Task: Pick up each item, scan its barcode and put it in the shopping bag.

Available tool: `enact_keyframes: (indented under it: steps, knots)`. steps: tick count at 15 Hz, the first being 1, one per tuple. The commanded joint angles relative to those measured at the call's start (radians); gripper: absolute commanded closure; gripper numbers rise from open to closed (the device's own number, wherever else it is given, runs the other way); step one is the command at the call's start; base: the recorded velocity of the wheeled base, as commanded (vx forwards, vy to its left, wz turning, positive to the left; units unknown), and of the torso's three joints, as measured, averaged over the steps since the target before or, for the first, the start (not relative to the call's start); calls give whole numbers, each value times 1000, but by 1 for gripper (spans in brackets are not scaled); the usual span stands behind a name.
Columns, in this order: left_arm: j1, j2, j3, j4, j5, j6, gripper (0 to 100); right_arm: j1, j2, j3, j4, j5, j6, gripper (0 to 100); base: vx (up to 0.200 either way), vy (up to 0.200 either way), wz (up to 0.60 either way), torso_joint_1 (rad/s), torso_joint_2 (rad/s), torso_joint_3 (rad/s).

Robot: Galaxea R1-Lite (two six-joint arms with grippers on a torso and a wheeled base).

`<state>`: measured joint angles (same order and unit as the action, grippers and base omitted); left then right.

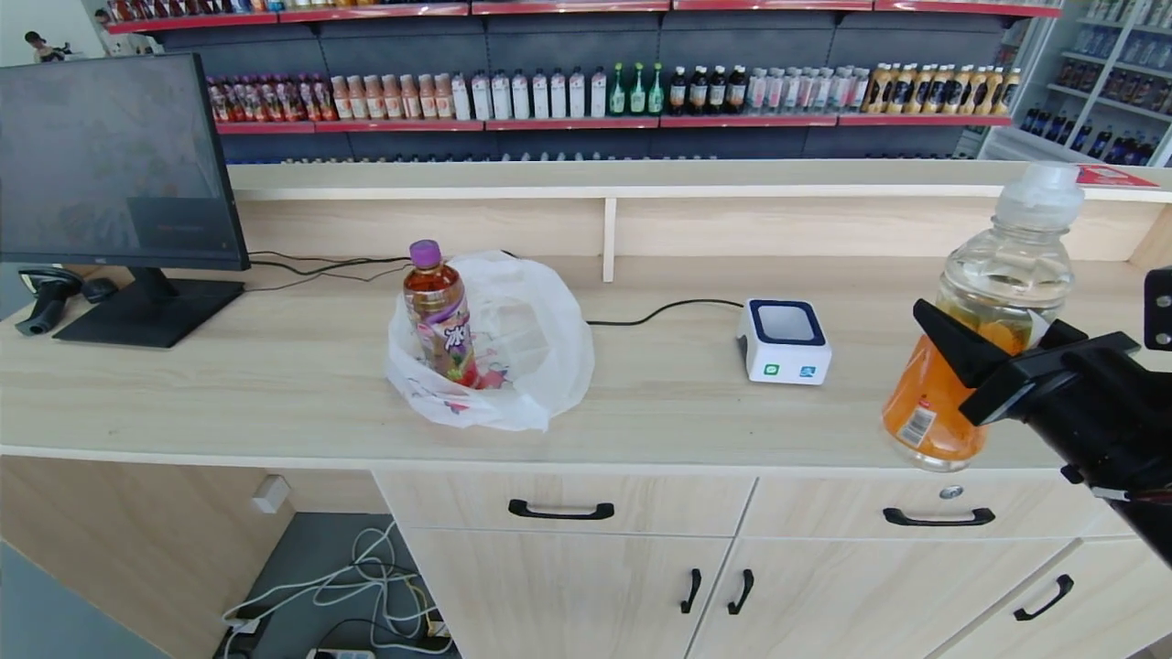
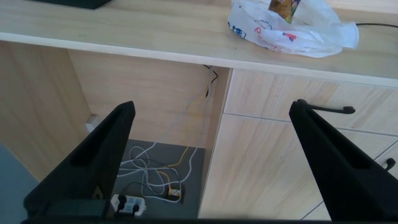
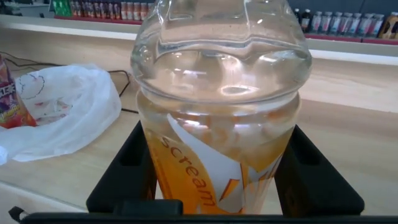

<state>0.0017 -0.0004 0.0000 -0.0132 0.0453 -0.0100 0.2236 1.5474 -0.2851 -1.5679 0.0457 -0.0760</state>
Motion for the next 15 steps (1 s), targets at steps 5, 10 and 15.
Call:
enact_keyframes:
  steps: [5,10,15]
  knots:
    - [0,0,0,-1,1,-1,0,-6,5,-2,-3,3,-1,100,0,200,0,8,3,4]
    - [0,0,0,-2,1,-1,0,-6,13,-22,-3,5,-1,100,80,160,0,4,2,0]
    - [-2,0,0,-4,1,-2,0,-17,20,-29,-3,3,-2,100,0,0,0,0,0,0]
